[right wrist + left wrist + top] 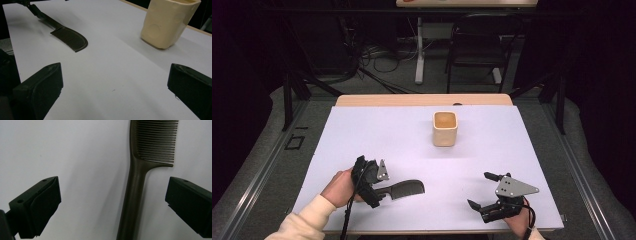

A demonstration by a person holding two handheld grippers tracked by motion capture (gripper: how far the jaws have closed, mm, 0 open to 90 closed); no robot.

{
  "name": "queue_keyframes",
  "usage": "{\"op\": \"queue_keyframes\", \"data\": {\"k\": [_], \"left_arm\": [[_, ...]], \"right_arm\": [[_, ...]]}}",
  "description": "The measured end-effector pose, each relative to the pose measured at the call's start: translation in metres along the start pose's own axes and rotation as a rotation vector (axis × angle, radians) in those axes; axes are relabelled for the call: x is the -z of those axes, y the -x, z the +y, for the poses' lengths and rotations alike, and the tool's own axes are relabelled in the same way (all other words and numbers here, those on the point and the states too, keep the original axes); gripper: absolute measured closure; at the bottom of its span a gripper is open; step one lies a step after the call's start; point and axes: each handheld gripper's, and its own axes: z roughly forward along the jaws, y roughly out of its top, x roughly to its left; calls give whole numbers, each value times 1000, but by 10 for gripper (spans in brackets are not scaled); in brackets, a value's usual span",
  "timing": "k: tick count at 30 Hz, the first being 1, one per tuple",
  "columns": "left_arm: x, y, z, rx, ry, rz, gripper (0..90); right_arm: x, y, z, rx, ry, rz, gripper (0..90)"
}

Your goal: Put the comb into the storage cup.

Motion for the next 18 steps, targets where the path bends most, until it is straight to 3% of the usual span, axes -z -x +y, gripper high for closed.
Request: {"op": "queue_keyframes", "data": {"k": [3,9,13,18], "left_arm": [[-2,1,3,-15,-24,-14,10],[-1,4,8,-38,-54,-37,212],[-1,6,13,-55,-81,-75,379],[-4,4,18,-68,-123,-118,492]], "right_arm": [[0,0,0,0,-1,1,0],[0,0,0,2,-3,2,0],[-1,0,0,3,-6,3,0],[-1,0,0,1,-8,5,0]]}}
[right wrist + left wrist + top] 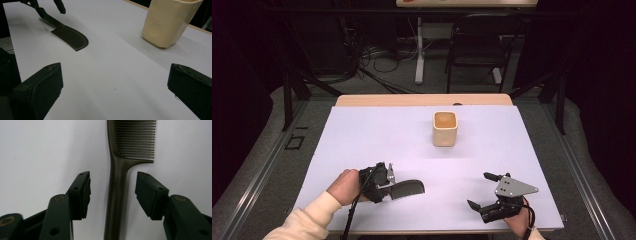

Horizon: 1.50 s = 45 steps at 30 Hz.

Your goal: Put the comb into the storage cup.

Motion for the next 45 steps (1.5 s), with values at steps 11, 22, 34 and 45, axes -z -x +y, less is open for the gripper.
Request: {"op": "queue_keyframes", "data": {"k": [11,22,34,45], "left_arm": [[-9,-7,6,-5,-47,-71,602],[-16,-12,11,-25,-69,-118,651],[-23,-14,11,-44,-84,-144,697],[-19,-12,8,-55,-67,-152,721]], "right_arm": [[-1,0,0,3,-4,1,0],[-1,0,0,2,-7,5,0],[-1,0,0,5,-13,5,0],[-1,0,-1,5,-13,3,0]]}}
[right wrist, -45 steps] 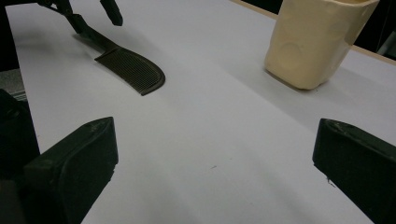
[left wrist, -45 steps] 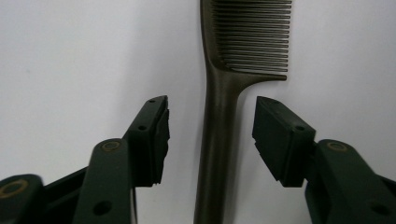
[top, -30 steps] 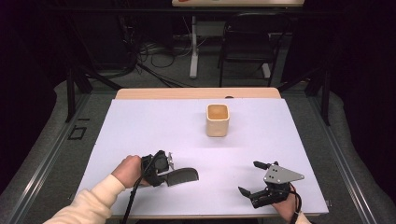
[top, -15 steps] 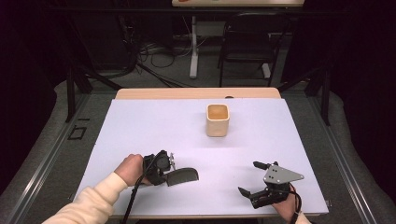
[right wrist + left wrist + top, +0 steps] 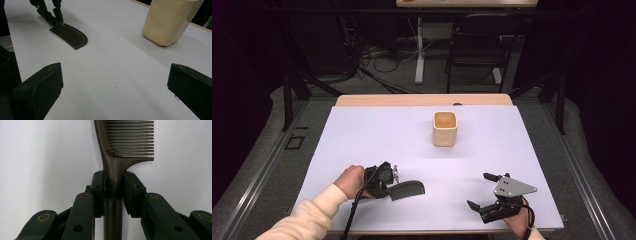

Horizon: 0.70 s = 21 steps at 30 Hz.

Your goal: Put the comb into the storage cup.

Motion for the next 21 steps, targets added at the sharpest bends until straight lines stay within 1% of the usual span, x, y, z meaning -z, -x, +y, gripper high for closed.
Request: {"op": "queue_keyframes", "data": {"k": [2,4,5,6,8,10,11,13,15,16,18,20,21], "left_arm": [[2,1,-1,4,27,8,722],[4,1,-2,2,28,6,721],[4,2,-3,8,41,-4,721],[6,3,-3,11,46,9,721],[7,3,-4,12,49,7,722],[10,3,-5,20,66,9,722],[10,3,-5,20,66,9,722],[13,4,-6,32,84,23,722],[14,3,-7,36,96,11,721],[15,3,-7,35,98,22,721],[16,3,-8,43,109,28,721],[18,3,-8,54,124,29,721],[18,3,-8,54,124,29,721]], "right_arm": [[0,0,0,0,-1,-1,0],[0,0,0,0,-1,-1,0],[0,0,0,0,0,-1,0],[0,0,0,0,-1,-2,0],[0,0,0,0,-2,-2,0],[0,0,0,0,-2,-3,0],[0,0,0,0,-2,-4,0],[0,0,0,0,-2,-4,0],[0,0,0,0,-2,-4,0],[0,0,0,0,-2,-4,0],[0,0,0,0,-2,-4,0],[0,0,0,0,-2,-5,0],[0,0,0,0,-2,-5,0]]}}
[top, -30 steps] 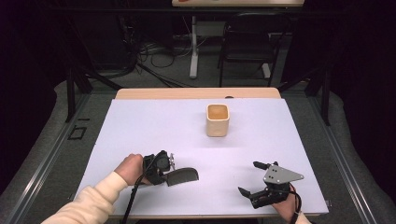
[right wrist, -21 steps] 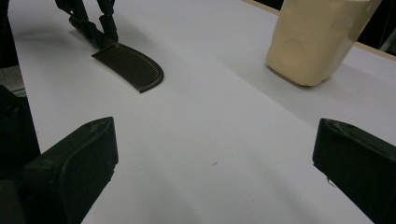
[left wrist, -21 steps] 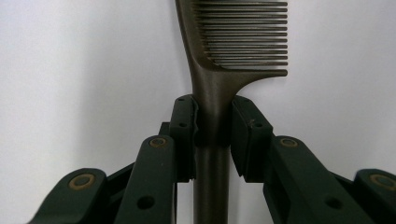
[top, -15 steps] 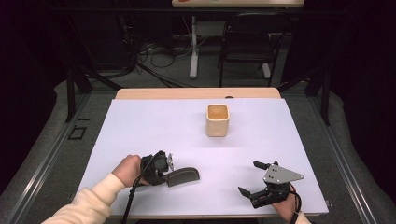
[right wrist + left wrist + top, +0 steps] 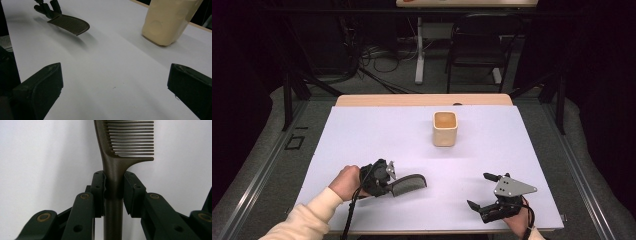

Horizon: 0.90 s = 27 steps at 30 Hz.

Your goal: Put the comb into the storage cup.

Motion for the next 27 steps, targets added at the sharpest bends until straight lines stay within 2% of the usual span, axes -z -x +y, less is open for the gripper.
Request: {"op": "queue_keyframes", "data": {"k": [11,18,27], "left_arm": [[7,-2,-5,56,93,24,722],[9,-3,-6,72,126,44,722],[12,-5,-10,115,191,64,723]], "right_arm": [[0,0,0,0,-4,-10,0],[1,0,0,-1,1,-16,0],[0,0,0,-2,2,-13,0]]}}
